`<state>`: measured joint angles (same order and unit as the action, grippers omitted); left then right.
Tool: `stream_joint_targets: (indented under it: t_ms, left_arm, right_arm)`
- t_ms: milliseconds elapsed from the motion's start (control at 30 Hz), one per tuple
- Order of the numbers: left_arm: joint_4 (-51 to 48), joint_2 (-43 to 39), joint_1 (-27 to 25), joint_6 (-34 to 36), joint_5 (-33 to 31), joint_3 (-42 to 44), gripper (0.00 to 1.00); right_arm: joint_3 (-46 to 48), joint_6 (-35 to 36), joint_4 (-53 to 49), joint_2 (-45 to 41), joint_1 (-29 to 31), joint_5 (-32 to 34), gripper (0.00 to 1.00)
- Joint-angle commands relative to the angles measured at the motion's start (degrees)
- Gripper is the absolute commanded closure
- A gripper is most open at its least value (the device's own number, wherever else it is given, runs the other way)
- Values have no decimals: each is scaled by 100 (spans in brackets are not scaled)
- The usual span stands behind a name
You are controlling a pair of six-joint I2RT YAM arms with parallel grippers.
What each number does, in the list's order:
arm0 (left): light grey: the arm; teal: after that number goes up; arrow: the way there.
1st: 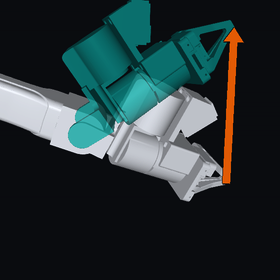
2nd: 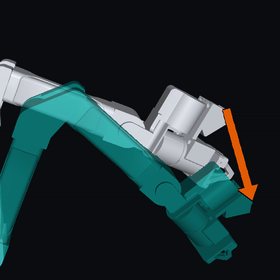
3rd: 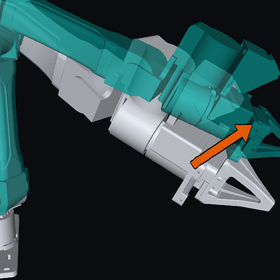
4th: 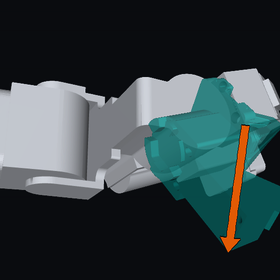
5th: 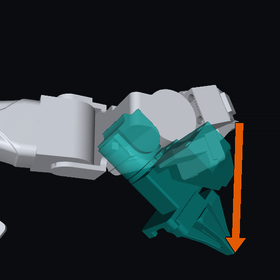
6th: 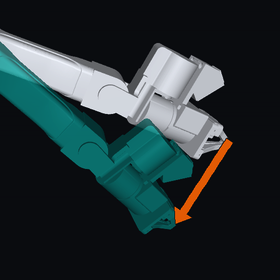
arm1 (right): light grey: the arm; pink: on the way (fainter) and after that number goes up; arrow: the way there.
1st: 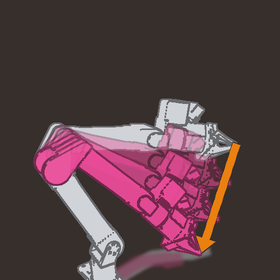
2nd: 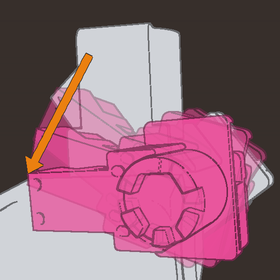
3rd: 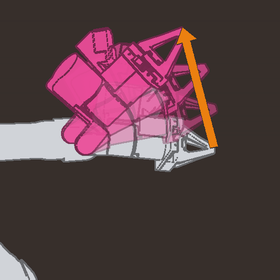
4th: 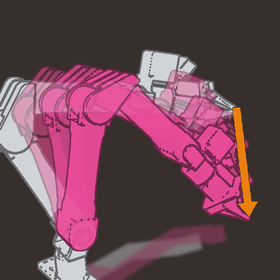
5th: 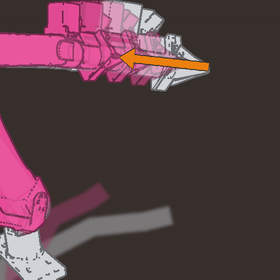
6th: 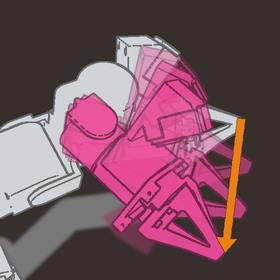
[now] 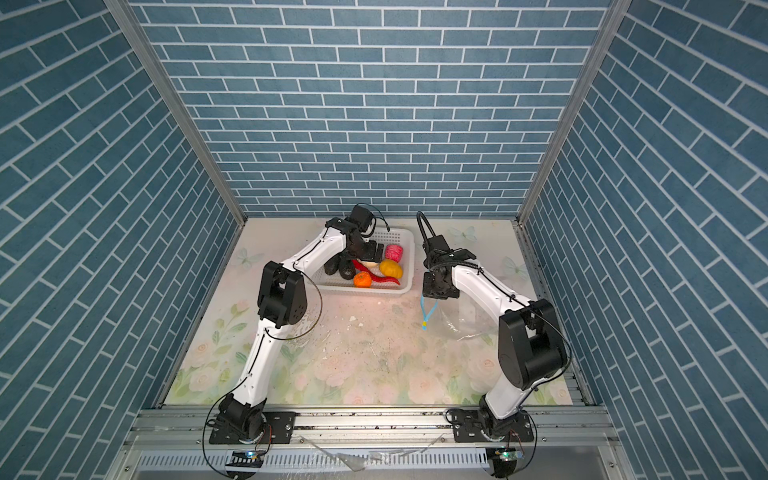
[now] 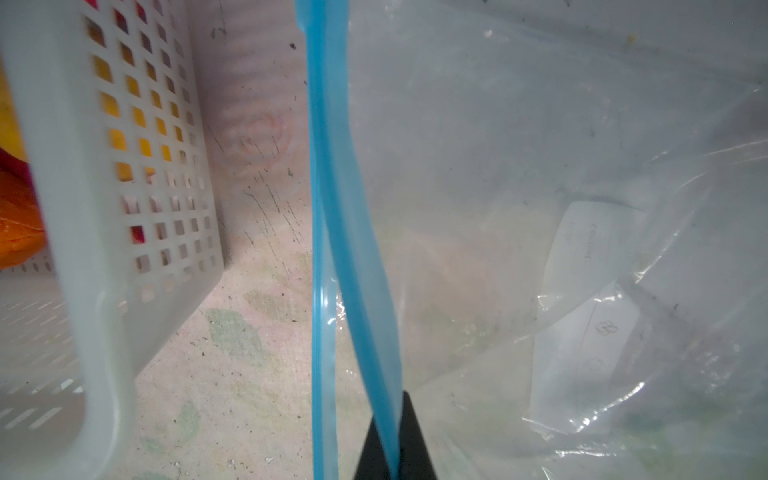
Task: Place the food in the zip-top bag and seal the zipper
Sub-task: 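Close the left gripper on the white bun in the basket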
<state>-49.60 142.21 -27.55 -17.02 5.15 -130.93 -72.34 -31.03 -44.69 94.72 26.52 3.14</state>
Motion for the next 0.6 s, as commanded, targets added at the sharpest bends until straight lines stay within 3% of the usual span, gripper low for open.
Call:
stream_joint_targets:
  t_ms: [0, 567]
  left_arm:
    - [-122, 140, -5, 68, -49, -154, 1]
    - [-41, 306, 20, 225, -141, -213, 1]
  right_arm:
    - [-132, 62, -28, 88, 23, -25, 100]
    - [-160, 64, 58, 196, 20, -83, 100]
